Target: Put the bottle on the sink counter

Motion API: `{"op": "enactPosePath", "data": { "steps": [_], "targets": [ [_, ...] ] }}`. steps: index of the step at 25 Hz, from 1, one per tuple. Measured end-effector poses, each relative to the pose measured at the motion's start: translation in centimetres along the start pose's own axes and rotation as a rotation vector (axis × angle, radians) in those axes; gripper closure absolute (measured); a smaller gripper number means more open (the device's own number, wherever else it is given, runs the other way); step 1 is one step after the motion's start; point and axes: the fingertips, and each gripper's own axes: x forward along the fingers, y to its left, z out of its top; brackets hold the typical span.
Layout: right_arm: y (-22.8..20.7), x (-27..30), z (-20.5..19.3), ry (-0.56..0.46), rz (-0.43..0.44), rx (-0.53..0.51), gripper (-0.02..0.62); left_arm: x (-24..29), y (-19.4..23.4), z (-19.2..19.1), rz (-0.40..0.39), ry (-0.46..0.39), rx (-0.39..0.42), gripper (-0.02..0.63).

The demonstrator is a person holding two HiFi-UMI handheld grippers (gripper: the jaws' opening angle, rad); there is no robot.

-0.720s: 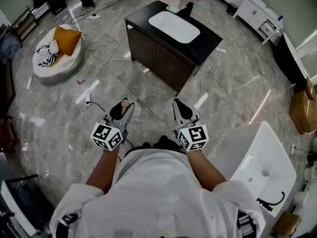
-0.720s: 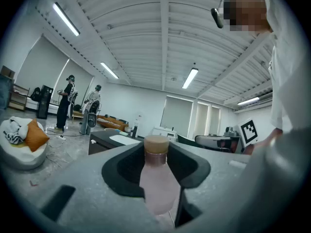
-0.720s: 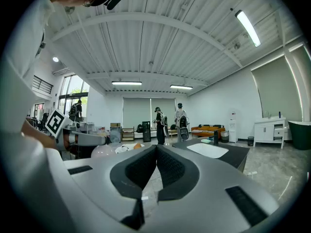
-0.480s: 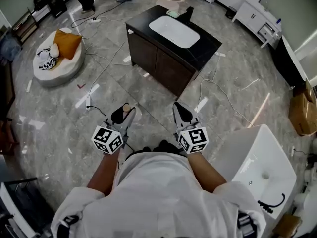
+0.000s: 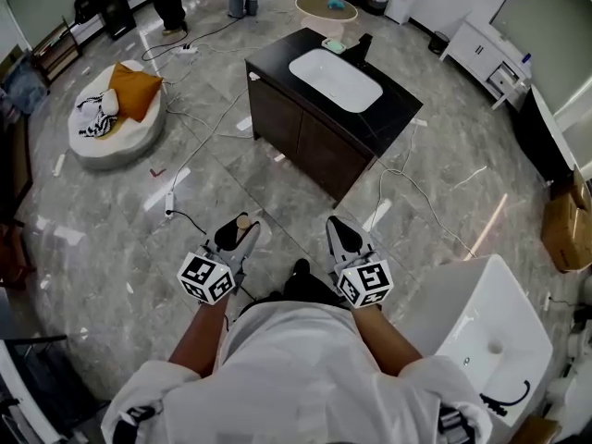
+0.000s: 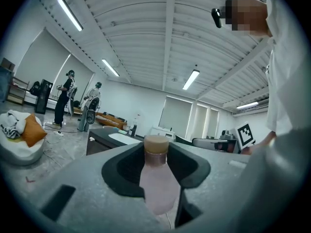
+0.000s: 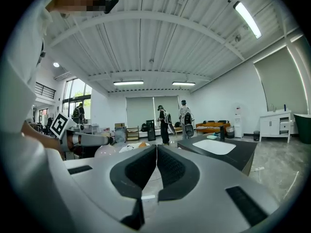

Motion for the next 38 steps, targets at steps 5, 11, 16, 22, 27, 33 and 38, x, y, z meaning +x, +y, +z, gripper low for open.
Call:
{"op": "enactPosePath", "data": {
  "steps": [5, 11, 16, 22, 27, 33, 38],
  "targets": [
    [-1.0, 2.6, 0.1, -0.017, 0.029, 0.01, 0.58, 1.3, 2.3, 0.0, 0.035, -0.004, -0.014, 0.456],
    [-3.8, 7.9, 2.0, -0.049, 0.067, 0.034, 0.58, 4.1, 5.5, 2.5, 0.062, -0.004, 0.0, 0.456],
    [-7.4, 12.8, 3.9, -0.084, 0.104, 0.031, 0.58, 8.4, 8.4, 4.3, 0.093, -0.013, 0.016, 0.456],
    [-13.0, 17.1, 6.6, -0.092, 0.123, 0.021, 0.58, 14.0, 11.2, 6.7, 0.127, -0.009, -0.01, 0.456],
    [-16.6, 19.9, 7.6, -0.106, 0.148, 0.025, 0.58, 17.9, 12.7, 7.9, 0.144, -0.009, -0.013, 0.456],
    [-19.4, 23.3, 5.9, -0.075, 0.164, 0.055, 0.58, 21.2, 15.1, 7.1, 0.169, -0.004, -0.047, 0.456],
    [-20.7, 25.5, 4.9, -0.042, 0.168, 0.073, 0.58, 22.8, 17.0, 6.1, 0.177, 0.023, -0.074, 0.456]
  ]
}}
